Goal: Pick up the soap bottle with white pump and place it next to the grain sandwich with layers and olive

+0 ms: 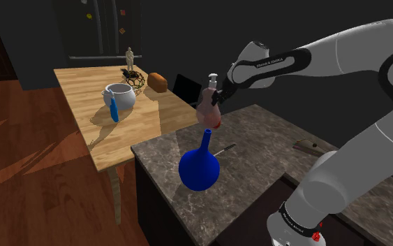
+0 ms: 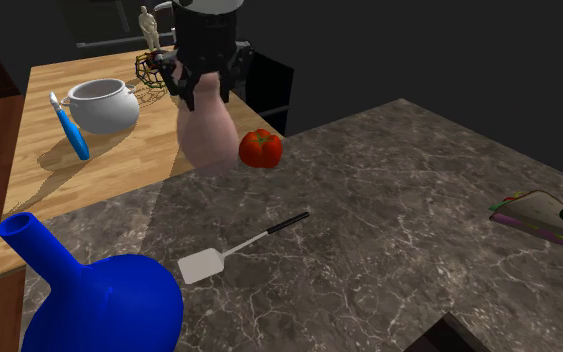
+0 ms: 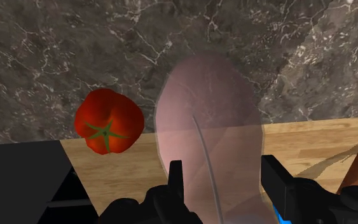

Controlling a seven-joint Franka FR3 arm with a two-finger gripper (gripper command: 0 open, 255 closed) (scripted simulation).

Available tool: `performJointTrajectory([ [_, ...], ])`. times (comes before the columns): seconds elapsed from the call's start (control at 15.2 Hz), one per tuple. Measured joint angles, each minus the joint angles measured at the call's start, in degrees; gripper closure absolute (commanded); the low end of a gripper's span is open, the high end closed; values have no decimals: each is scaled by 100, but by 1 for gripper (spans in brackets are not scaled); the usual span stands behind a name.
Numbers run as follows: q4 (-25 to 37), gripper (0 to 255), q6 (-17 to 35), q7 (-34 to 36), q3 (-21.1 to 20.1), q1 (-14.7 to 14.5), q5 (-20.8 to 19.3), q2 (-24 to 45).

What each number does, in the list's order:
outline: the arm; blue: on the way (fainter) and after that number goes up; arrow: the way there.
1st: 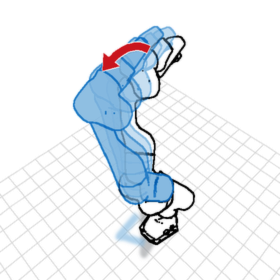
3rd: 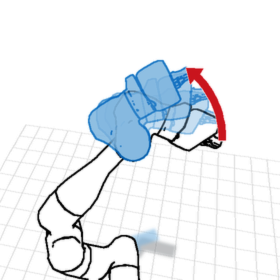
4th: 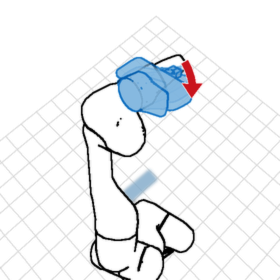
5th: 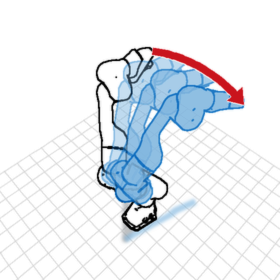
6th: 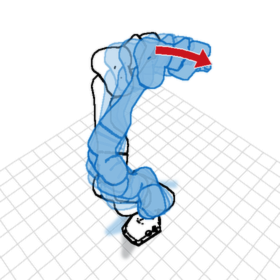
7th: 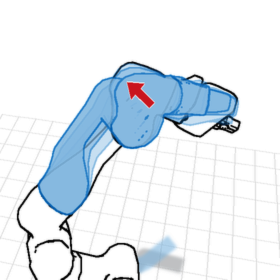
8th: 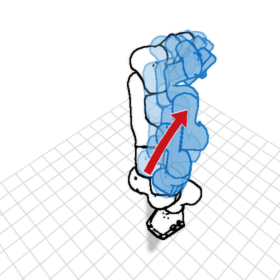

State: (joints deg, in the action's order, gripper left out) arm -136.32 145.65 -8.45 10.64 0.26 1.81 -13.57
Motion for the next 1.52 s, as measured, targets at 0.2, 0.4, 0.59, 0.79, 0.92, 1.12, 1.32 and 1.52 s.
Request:
performJointTrajectory([
  [0.2, 161, 255, -240, 29, -12, 11, -30, -80],
  [0.4, 310, 255, -469, 57, -25, 20, -58, -164],
  [0.59, 478, 255, -723, 88, -42, 28, -86, -249],
  [0.79, 656, 255, -945, 109, -53, 31, -102, -294],
  [0.92, 790, 255, -1114, 139, -71, 30, -116, -330],
  [1.12, 965, 255, -1355, 158, -82, 36, -134, -398],
  [1.32, 1174, 255, -1580, 151, -77, 40, -136, -413],
  [1.52, 1385, 255, -1820, 167, -87, 40, -144, -441],
])
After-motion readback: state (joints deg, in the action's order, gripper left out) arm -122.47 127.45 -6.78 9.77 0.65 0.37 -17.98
